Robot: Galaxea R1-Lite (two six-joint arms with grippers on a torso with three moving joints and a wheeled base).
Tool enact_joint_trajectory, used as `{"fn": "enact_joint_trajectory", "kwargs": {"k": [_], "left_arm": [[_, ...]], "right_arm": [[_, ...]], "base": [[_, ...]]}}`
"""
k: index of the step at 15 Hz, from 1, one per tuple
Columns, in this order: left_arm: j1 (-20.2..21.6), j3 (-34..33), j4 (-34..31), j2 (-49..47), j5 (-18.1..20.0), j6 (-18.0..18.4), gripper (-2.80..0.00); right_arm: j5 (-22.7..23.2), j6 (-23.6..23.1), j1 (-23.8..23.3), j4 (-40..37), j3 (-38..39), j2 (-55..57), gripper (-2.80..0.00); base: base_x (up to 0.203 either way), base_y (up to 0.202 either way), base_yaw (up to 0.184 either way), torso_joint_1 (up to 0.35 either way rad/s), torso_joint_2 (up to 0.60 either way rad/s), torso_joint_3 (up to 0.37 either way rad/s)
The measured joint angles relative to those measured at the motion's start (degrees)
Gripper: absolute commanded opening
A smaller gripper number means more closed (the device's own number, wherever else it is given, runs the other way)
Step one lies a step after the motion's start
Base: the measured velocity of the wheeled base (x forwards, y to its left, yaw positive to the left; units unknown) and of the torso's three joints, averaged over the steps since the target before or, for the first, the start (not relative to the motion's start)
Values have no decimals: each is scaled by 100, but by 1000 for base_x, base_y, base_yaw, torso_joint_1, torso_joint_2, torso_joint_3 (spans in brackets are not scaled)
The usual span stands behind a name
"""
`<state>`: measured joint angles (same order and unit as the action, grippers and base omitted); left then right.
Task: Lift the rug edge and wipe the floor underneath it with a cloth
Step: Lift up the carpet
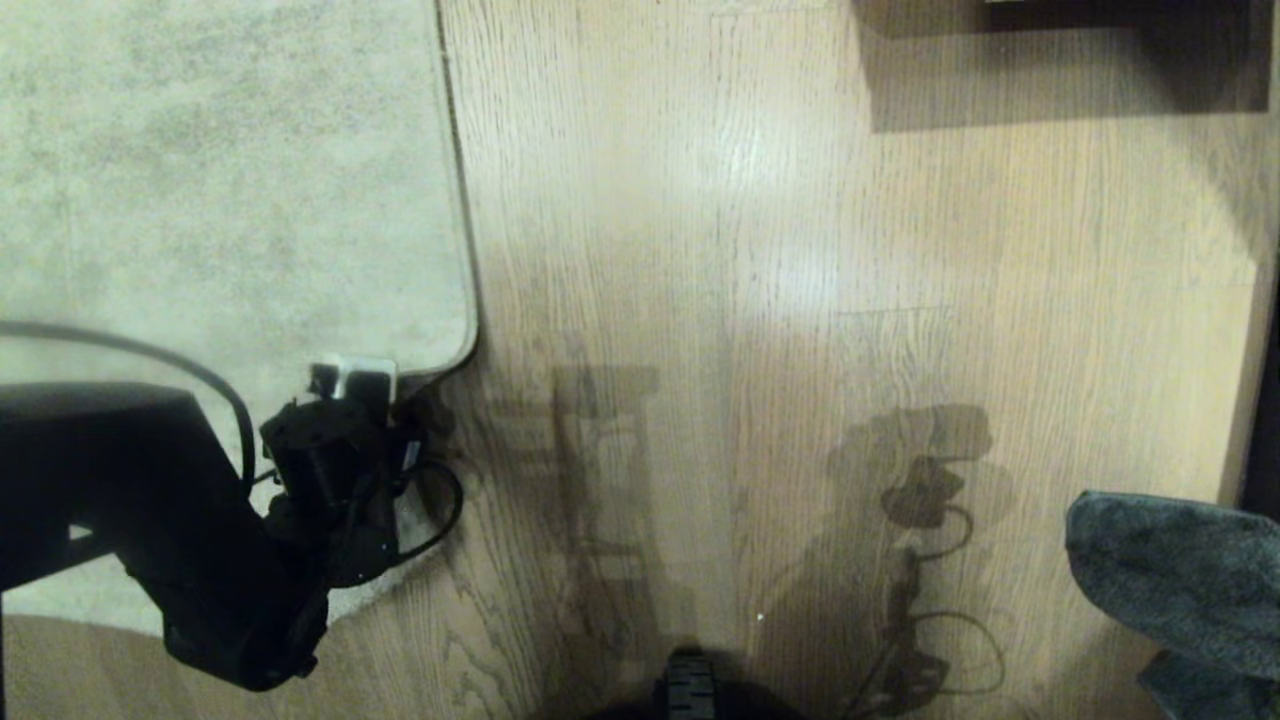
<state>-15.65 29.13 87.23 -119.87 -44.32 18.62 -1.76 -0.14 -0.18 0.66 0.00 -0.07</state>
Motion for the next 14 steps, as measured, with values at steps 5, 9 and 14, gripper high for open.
{"fn": "enact_joint_trajectory", "kwargs": {"k": [5, 9, 14], "left_arm": [[-16, 225, -12, -55, 17, 53, 0], [-39, 662, -24, -157, 25, 296, 0], [-81, 844, -2, -265, 19, 342, 0]], "right_arm": [[1, -3, 0, 0, 0, 0, -280], [0, -1, 0, 0, 0, 0, -280], [0, -1, 0, 0, 0, 0, -280]], "base": [[0, 0, 0, 0, 0, 0], [0, 0, 0, 0, 0, 0], [0, 0, 0, 0, 0, 0]]}}
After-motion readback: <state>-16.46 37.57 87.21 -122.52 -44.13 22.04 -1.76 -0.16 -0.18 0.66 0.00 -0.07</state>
